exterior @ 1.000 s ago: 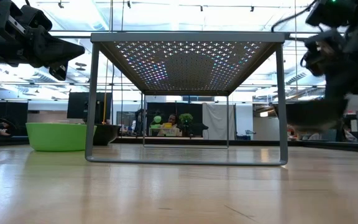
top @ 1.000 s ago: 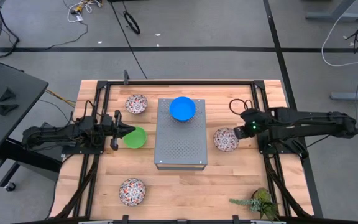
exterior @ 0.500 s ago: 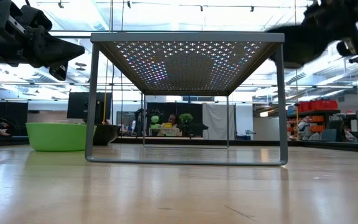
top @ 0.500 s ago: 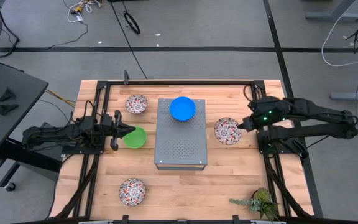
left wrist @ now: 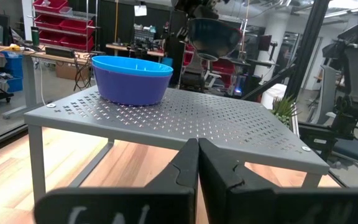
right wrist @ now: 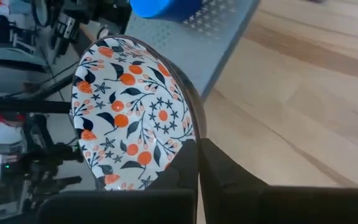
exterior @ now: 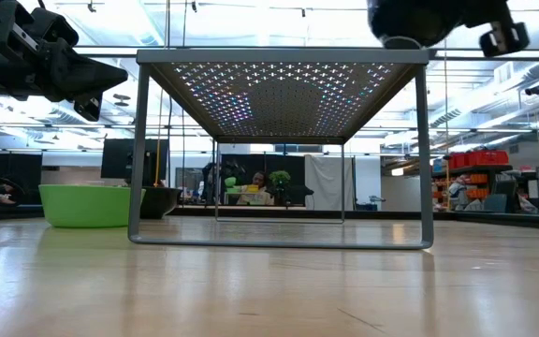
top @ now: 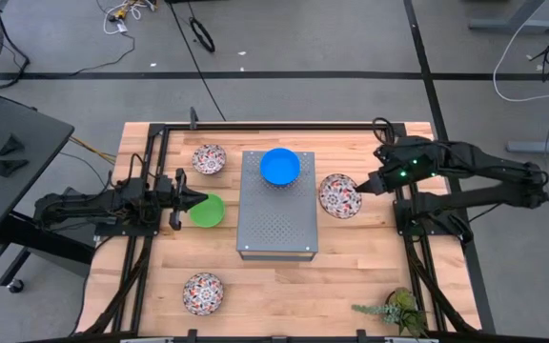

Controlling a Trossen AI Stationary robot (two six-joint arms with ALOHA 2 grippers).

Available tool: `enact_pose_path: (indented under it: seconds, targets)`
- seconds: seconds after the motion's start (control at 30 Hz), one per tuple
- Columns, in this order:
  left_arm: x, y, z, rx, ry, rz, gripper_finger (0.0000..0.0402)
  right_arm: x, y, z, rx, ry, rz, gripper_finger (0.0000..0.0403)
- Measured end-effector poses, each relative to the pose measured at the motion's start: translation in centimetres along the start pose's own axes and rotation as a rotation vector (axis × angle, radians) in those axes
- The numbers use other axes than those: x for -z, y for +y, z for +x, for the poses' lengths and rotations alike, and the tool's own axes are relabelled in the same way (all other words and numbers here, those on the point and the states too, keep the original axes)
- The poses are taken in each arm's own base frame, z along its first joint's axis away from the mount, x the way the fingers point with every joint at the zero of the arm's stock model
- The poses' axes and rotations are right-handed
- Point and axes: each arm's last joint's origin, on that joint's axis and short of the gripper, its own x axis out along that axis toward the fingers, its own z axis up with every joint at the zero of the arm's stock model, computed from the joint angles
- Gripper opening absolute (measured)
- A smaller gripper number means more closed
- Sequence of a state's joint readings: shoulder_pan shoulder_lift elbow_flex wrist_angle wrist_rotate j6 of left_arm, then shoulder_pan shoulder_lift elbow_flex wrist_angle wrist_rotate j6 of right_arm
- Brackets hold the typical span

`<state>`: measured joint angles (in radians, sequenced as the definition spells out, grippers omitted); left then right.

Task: Pick & Place Mini bowls
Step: Put the middle white patterned bowl on the shelf

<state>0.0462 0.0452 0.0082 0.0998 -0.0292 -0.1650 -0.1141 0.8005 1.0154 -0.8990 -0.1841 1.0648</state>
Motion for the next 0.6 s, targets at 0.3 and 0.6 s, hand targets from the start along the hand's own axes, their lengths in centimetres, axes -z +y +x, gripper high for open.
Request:
enact_pose_path:
  seconds: [0.3, 0.6]
  targets:
    - [0.0, 0.0, 0.0, 0.000, 0.000, 0.000, 0.0014, -0.3, 2.2, 3.3, -0.066, 0.055, 0.005, 0.0000]
    - [0.0, 0.0, 0.0, 0.000, 0.000, 0.000, 0.0014, -0.1, 4.4, 6.5, -0.148, 0.086, 0.033, 0.0000]
